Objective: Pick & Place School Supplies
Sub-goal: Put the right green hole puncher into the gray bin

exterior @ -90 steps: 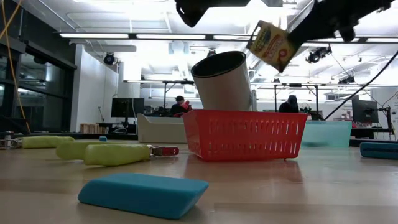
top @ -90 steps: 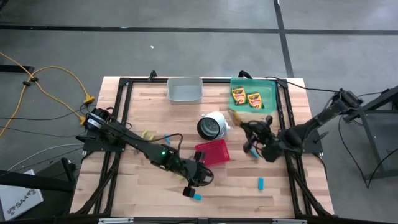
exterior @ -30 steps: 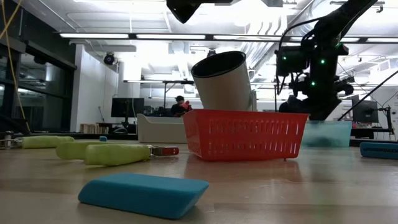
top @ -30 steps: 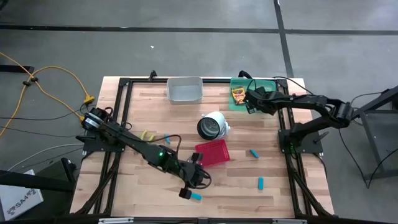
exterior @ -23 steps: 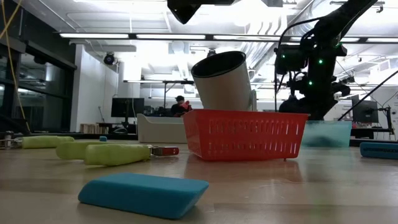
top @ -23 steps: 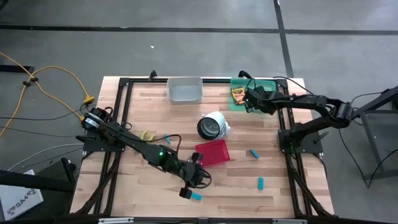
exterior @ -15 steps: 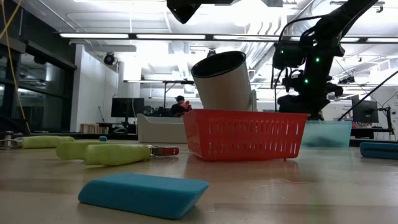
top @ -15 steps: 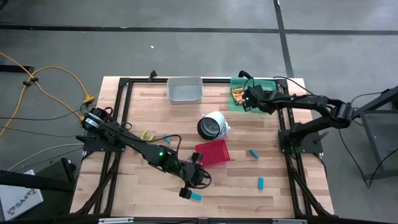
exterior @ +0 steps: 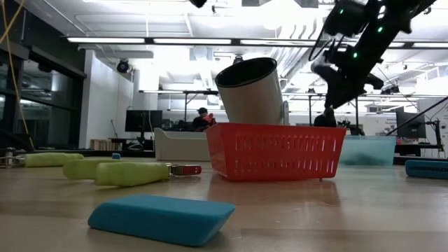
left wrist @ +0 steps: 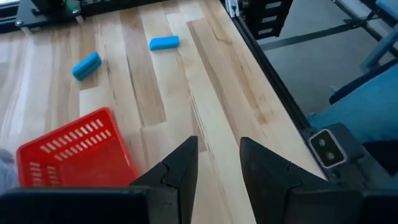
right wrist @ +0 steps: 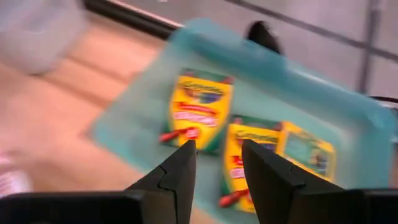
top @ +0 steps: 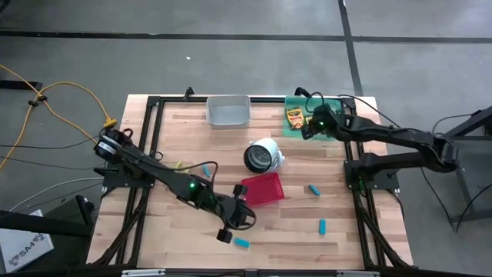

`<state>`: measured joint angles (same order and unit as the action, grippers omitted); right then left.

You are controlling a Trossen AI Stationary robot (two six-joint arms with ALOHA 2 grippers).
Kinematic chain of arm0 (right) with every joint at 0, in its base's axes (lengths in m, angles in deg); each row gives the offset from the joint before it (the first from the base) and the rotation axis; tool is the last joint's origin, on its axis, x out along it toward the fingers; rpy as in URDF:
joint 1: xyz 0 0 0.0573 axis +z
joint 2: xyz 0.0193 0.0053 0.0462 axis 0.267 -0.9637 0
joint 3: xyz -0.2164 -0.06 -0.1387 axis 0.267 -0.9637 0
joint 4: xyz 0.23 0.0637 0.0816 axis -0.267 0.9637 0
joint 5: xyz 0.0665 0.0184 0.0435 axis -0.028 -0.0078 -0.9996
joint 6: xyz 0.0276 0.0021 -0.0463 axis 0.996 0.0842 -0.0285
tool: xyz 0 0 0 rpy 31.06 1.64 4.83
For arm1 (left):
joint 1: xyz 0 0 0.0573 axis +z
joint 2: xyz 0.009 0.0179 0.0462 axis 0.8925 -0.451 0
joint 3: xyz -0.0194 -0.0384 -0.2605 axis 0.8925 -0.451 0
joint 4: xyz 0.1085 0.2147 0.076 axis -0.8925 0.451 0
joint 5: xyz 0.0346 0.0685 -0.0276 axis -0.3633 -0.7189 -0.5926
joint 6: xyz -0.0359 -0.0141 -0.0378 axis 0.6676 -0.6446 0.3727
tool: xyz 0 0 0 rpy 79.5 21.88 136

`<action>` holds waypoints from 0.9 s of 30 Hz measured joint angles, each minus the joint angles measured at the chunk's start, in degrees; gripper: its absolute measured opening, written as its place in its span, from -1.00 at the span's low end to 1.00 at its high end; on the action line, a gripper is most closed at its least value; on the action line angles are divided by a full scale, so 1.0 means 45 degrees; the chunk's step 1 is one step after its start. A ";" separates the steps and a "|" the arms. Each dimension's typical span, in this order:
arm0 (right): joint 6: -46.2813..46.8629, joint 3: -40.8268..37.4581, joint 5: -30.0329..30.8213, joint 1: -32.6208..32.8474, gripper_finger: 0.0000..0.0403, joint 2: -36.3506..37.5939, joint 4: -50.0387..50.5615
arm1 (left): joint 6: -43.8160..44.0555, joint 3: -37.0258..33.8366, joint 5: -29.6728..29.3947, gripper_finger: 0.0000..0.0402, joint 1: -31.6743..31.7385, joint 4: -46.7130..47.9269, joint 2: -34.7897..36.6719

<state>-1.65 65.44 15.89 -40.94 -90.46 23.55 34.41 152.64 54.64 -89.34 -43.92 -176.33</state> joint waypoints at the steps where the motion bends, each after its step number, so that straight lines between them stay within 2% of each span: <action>1: 0.0000 0.0000 -0.0319 0.0121 -0.39 0.0172 0.0002 | 0.0095 0.0000 0.0003 -0.44 0.0000 0.0146 0.0096; 12: -0.1003 0.0000 -0.4450 0.1768 -0.39 0.0674 0.0063 | 0.0037 -0.0005 0.0089 -0.44 -0.0253 0.1442 0.0439; 20: -0.1223 0.0000 -0.6177 0.3401 -0.39 0.0752 0.0025 | -0.0164 0.0000 0.0122 -0.44 -0.0732 0.2033 0.0492; 24: -0.0789 0.0000 -0.6960 0.4670 -0.39 0.0747 -0.0201 | -0.0277 -0.0003 0.0105 -0.44 -0.1018 0.2662 0.0492; 27: -0.0477 0.0000 -0.7066 0.5859 -0.39 0.0747 -0.0756 | 0.0019 -0.0002 0.0118 -0.44 -0.1253 0.3490 0.0492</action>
<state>-3.80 65.44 -15.91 -14.57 -87.10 20.15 34.50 152.63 55.17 -94.98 -28.21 -174.11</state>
